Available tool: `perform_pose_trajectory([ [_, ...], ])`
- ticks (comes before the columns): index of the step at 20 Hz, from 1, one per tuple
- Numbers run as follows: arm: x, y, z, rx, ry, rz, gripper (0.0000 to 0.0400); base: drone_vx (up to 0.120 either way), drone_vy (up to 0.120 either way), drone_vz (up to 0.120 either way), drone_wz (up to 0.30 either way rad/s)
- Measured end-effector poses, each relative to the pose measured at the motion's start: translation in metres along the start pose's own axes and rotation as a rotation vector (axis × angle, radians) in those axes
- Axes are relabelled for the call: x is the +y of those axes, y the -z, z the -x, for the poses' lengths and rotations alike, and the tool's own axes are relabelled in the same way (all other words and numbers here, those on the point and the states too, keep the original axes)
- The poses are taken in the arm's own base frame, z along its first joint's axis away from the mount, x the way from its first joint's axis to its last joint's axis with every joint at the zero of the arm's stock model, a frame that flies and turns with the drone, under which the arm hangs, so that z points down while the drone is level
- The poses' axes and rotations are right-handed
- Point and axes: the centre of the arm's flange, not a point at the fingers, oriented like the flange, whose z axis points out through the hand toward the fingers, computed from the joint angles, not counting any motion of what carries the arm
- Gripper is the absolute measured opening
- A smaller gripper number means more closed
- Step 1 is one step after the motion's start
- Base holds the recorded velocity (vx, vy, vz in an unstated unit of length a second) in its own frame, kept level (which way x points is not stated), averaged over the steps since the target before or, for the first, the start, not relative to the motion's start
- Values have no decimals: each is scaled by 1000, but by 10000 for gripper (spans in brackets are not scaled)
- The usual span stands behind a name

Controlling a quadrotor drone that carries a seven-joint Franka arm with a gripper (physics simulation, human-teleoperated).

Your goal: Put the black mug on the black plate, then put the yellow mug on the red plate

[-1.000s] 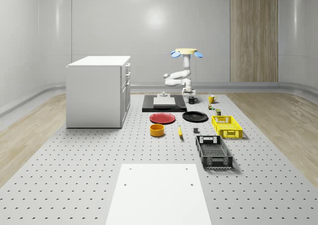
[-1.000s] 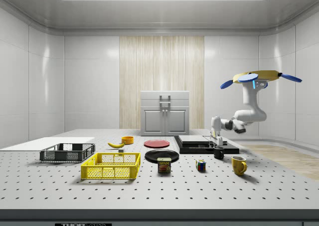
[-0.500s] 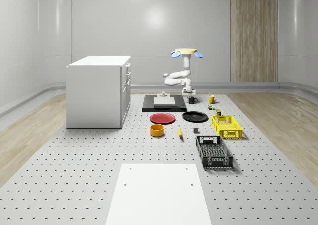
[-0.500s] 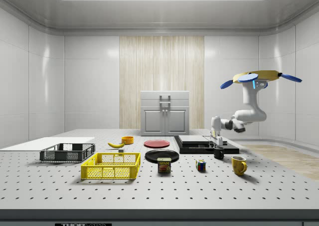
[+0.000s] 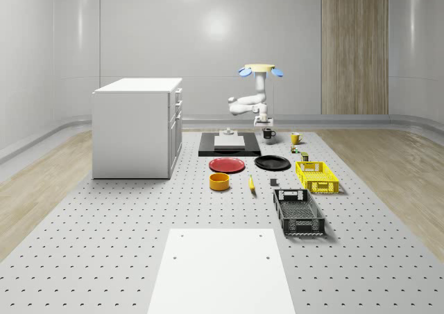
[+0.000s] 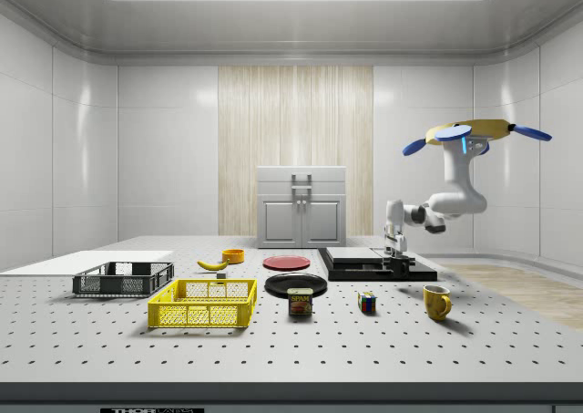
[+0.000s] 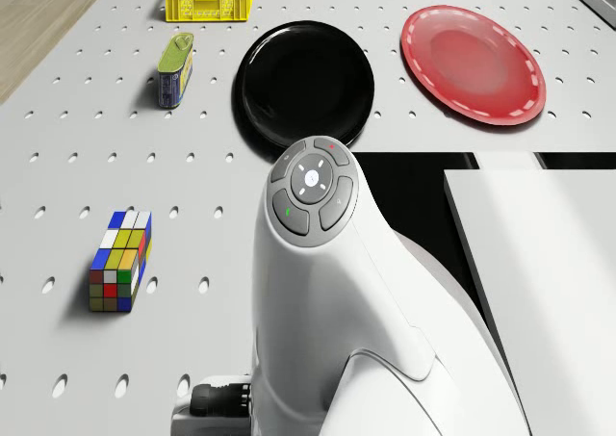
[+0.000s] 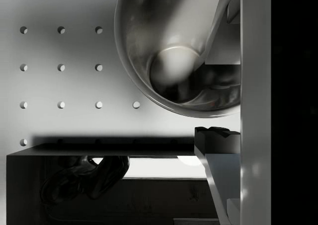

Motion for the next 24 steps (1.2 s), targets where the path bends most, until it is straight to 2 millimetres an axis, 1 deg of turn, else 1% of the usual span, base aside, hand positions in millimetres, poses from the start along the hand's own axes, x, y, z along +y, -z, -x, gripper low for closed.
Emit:
perform_pose_trajectory([
  [3,0,3,0,0,0,0,110,107,0,107,0],
  [24,0,5,0,0,0,0,110,120,0,0,0],
])
